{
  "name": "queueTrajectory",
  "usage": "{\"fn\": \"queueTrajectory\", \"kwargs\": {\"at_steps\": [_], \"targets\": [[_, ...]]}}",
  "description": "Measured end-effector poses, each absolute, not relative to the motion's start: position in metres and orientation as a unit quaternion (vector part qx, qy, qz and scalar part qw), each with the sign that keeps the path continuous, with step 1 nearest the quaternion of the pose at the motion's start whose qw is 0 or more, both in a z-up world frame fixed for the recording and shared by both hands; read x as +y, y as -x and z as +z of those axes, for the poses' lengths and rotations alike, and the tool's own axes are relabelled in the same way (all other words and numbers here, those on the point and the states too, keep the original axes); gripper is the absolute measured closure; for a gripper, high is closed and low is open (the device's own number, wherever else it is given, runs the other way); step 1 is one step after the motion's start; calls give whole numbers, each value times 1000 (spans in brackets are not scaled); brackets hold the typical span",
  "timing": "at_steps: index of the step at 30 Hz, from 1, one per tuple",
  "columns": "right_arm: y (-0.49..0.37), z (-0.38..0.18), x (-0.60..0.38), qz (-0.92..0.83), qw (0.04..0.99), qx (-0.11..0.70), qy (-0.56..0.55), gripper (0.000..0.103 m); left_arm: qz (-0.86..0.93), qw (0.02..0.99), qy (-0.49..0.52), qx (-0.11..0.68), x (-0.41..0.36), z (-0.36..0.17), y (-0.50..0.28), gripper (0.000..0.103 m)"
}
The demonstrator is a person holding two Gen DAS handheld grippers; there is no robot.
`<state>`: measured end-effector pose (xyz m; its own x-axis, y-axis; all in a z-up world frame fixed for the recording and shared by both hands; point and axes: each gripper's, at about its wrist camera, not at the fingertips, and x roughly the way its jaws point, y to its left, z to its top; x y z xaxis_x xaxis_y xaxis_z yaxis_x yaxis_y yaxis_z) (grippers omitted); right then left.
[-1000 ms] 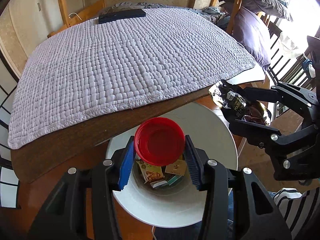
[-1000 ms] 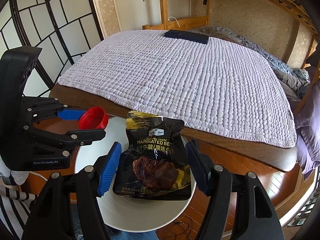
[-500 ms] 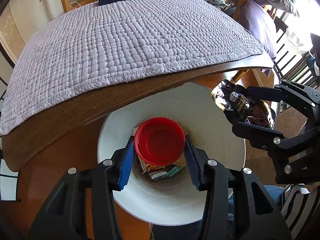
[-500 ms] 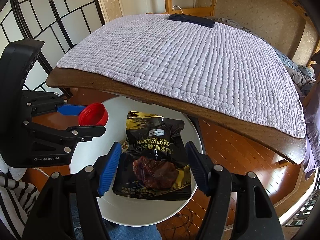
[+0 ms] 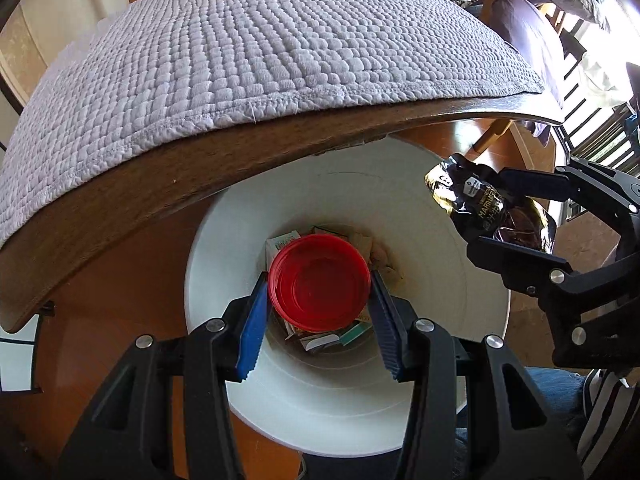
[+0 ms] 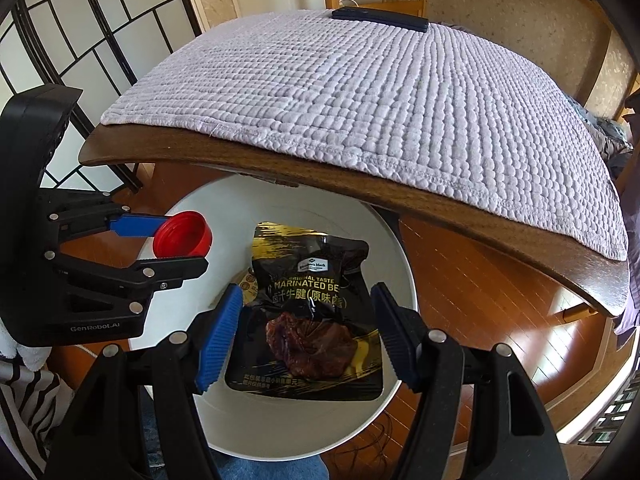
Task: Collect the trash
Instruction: 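Open the left tool dropping the red cap while the right tool releases the beef packet into the bin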
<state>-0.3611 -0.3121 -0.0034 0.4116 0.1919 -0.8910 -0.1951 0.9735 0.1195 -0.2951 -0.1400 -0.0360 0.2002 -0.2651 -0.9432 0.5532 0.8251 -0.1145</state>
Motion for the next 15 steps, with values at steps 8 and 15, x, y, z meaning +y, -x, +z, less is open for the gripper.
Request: {"fn": "queueTrajectory", "kwargs": {"at_steps": [8, 15], "targets": [[354, -8, -309, 114, 840, 531, -2, 38, -266, 757, -127, 583, -144, -53, 299, 54], [349, -8, -310, 119, 838, 533, -20, 37, -266, 753, -116, 591, -142, -62, 301, 43]]}}
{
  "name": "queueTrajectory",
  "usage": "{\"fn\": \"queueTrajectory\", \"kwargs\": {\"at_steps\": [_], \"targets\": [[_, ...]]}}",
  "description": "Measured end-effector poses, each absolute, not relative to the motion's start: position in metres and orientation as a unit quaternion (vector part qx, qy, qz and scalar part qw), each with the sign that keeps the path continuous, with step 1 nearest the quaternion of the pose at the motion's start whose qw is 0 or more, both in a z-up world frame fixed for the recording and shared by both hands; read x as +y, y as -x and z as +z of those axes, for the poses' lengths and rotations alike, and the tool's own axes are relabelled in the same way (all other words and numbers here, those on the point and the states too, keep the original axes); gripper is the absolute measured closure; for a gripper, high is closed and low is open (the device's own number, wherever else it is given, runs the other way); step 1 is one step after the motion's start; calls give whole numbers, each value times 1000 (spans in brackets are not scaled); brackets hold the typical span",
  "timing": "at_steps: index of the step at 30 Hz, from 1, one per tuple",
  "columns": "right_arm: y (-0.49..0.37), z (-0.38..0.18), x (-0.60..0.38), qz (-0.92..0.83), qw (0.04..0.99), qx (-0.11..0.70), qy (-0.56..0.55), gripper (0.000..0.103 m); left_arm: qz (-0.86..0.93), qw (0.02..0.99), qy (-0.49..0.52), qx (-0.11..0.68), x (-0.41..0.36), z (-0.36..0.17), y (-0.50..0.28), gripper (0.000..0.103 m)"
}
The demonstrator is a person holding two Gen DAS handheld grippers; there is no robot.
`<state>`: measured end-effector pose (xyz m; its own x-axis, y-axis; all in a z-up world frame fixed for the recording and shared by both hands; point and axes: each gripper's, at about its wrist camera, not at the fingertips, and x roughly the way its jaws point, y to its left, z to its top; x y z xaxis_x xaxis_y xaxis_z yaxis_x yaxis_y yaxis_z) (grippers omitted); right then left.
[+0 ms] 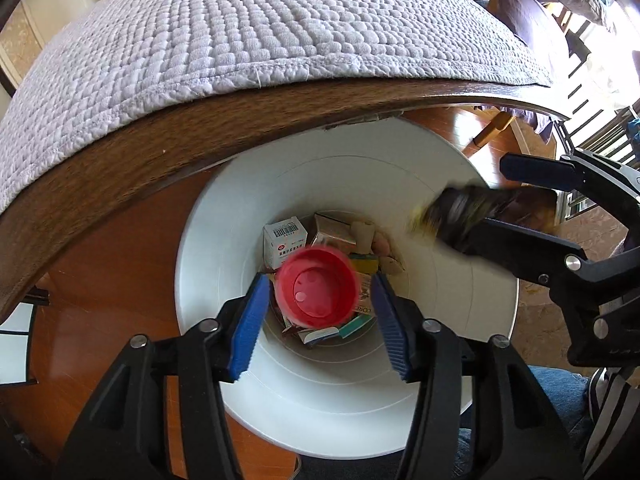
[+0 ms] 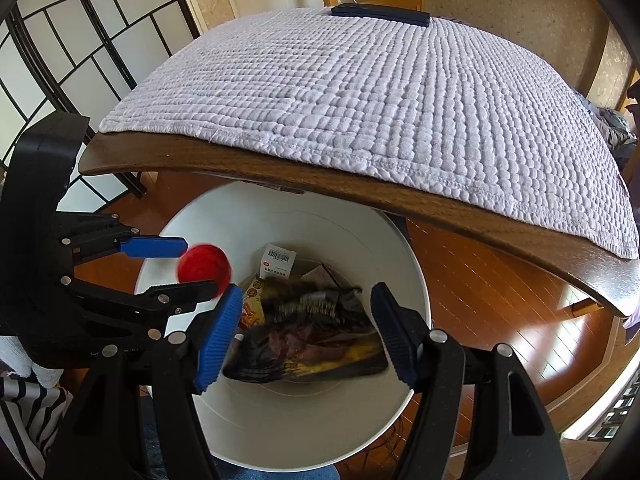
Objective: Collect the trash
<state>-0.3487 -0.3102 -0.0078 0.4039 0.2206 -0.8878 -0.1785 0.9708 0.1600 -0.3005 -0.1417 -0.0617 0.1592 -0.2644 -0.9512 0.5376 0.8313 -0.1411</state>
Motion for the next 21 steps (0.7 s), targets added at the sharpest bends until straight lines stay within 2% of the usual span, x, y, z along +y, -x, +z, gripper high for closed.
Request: {"fn": "queueTrajectory", "kwargs": {"at_steps": [11, 18, 20, 21], "targets": [[348, 2, -312, 118, 842, 525, -16, 37, -274, 757, -116, 581, -134, -45, 295, 42], [342, 42, -330, 110, 872, 478, 1, 37, -279, 804, -101, 515, -120, 17, 271, 42], [330, 52, -343, 98, 882, 460, 6, 29, -266, 822, -89, 495, -110, 34, 251, 42], [322, 57, -351, 88, 888, 451, 7, 29, -258, 829, -85, 489, -106, 39, 238, 42]]}}
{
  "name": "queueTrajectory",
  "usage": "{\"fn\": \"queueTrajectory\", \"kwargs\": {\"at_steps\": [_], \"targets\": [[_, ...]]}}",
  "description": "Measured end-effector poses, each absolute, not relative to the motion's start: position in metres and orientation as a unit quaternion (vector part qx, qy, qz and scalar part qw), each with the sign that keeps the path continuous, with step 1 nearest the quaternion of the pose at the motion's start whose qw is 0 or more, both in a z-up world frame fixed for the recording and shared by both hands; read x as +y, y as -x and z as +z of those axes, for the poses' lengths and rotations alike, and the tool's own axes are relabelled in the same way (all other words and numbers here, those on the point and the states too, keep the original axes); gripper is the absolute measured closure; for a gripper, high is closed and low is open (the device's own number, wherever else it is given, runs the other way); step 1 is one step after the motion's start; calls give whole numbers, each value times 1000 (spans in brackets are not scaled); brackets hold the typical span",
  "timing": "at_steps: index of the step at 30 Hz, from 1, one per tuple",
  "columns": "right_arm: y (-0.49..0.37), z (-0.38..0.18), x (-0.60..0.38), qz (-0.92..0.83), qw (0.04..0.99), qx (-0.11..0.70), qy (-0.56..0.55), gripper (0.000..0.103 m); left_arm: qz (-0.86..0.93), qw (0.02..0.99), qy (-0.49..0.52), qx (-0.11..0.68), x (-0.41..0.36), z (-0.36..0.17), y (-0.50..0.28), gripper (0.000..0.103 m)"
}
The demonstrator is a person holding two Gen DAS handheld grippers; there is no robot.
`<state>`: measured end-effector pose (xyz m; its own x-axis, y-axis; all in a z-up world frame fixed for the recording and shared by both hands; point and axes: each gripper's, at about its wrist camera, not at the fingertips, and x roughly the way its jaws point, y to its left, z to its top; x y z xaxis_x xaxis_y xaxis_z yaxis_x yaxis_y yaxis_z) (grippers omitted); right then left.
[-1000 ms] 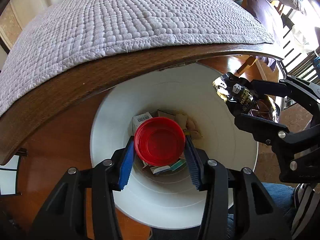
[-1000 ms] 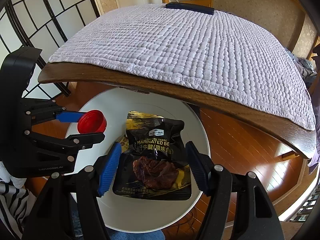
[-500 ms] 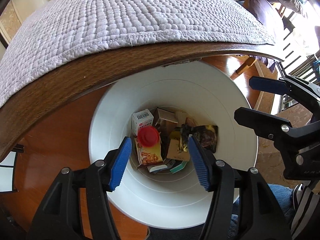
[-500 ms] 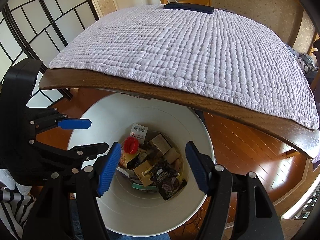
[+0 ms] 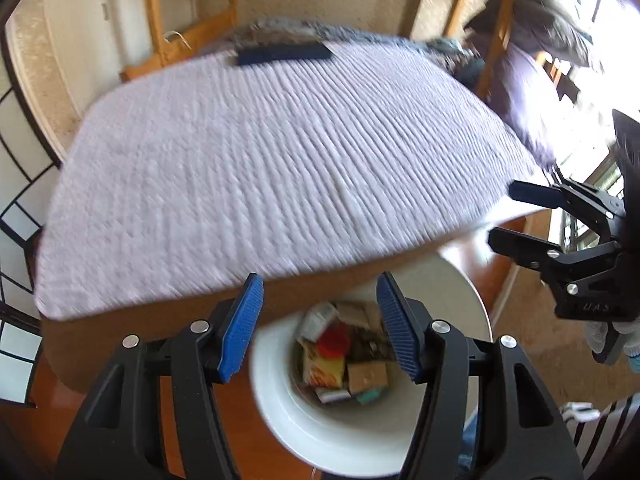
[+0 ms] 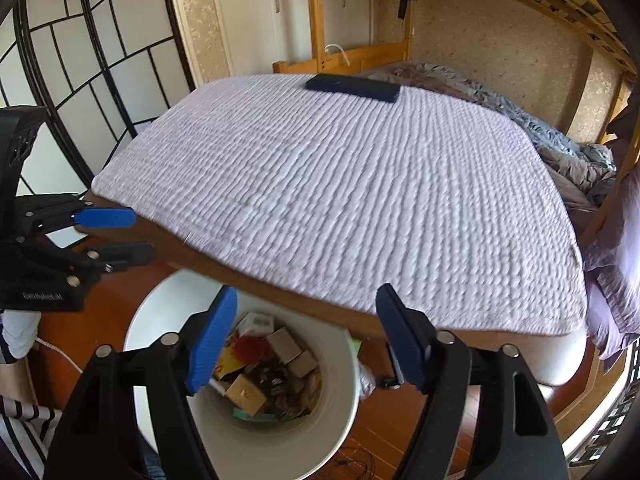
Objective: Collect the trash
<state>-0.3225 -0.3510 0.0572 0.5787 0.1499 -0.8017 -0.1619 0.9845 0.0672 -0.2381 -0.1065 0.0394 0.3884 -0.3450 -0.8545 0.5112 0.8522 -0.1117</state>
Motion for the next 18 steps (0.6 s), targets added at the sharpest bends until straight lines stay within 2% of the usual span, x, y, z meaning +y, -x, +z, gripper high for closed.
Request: {"fn": "queueTrajectory", "kwargs": {"at_steps": [7, 11, 18], "targets": [[256, 76, -413, 11, 909, 416, 12, 27, -174, 870, -54, 458, -68, 63, 154, 39], [212, 70, -454, -29, 906, 421, 0, 26, -124, 882, -63, 451, -54, 57, 111, 36], [143, 45, -511, -88, 894, 440, 2, 25, -84, 874, -49, 476, -40, 30, 43, 36]]}}
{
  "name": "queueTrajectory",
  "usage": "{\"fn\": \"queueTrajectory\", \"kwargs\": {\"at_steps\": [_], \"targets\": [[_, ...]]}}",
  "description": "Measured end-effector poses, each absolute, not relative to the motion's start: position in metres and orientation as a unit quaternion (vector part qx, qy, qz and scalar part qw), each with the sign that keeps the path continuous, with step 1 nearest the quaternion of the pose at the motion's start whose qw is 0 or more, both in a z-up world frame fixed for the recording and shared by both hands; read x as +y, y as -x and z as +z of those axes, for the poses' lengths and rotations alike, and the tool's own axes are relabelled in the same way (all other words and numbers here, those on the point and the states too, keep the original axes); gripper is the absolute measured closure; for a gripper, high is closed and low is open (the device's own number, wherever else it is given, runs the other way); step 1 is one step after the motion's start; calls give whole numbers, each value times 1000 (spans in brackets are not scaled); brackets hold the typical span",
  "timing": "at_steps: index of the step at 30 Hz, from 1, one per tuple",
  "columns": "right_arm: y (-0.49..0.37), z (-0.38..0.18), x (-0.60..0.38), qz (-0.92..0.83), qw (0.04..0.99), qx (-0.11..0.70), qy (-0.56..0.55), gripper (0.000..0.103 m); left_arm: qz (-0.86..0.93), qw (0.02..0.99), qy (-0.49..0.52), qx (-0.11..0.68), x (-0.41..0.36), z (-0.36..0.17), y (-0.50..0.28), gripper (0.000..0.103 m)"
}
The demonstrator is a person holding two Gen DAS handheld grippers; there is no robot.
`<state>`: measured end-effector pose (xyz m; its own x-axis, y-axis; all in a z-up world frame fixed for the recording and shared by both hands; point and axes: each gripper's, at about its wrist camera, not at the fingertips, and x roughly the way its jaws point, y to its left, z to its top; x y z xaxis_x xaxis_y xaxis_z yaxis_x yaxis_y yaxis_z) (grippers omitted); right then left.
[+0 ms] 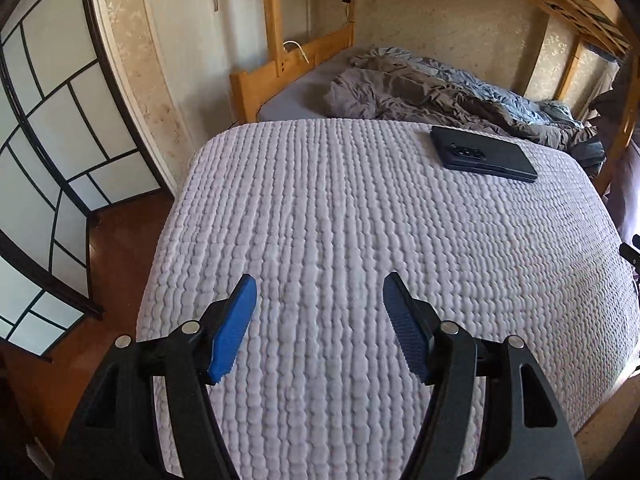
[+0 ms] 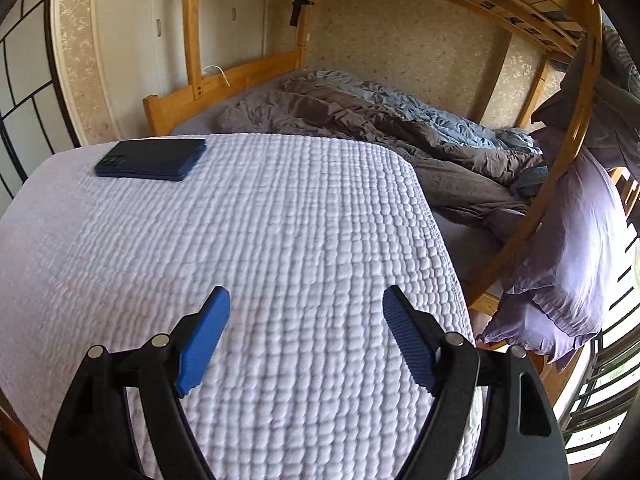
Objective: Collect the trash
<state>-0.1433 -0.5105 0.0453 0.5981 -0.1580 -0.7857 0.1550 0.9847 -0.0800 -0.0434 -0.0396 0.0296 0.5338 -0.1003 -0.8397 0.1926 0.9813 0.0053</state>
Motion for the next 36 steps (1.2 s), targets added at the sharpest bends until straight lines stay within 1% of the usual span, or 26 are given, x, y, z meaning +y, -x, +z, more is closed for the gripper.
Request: {"fn": "queueTrajectory", "kwargs": {"at_steps": [8, 9, 10, 11, 13, 14, 17, 20, 23, 36], "targets": [[103, 13, -554, -124, 883, 452, -32, 25, -50, 863, -33, 502, -27, -6, 10, 36], [100, 10, -557, -127, 882, 453, -31, 25, -48, 863, -32, 501, -25, -9, 6, 34], [98, 7, -559, -128, 881, 454, -31, 25, -47, 866, -31, 496, -24, -10, 6, 31], [96, 4, -561, -129, 881, 455, -30, 25, -49, 869, -30, 492, -24, -10, 6, 26], [95, 0, -562, -127, 879, 458, -30, 24, -53, 871, -30, 488, -26, -11, 7, 22], [96, -1, -563, -127, 882, 452, -34, 18, -53, 872, -35, 485, -27, -12, 10, 21], [99, -5, -569, -127, 880, 454, -52, 11, -55, 876, -31, 479, -26, -14, 13, 9], [102, -8, -575, -123, 877, 459, -73, 6, -47, 879, -28, 475, -23, -13, 17, 9], [102, -8, -571, -120, 876, 462, -63, 5, -39, 878, -30, 476, -20, -15, 20, 4], [108, -7, -565, -107, 878, 464, -59, 4, -32, 877, -23, 478, -10, -16, 28, 1]]}}
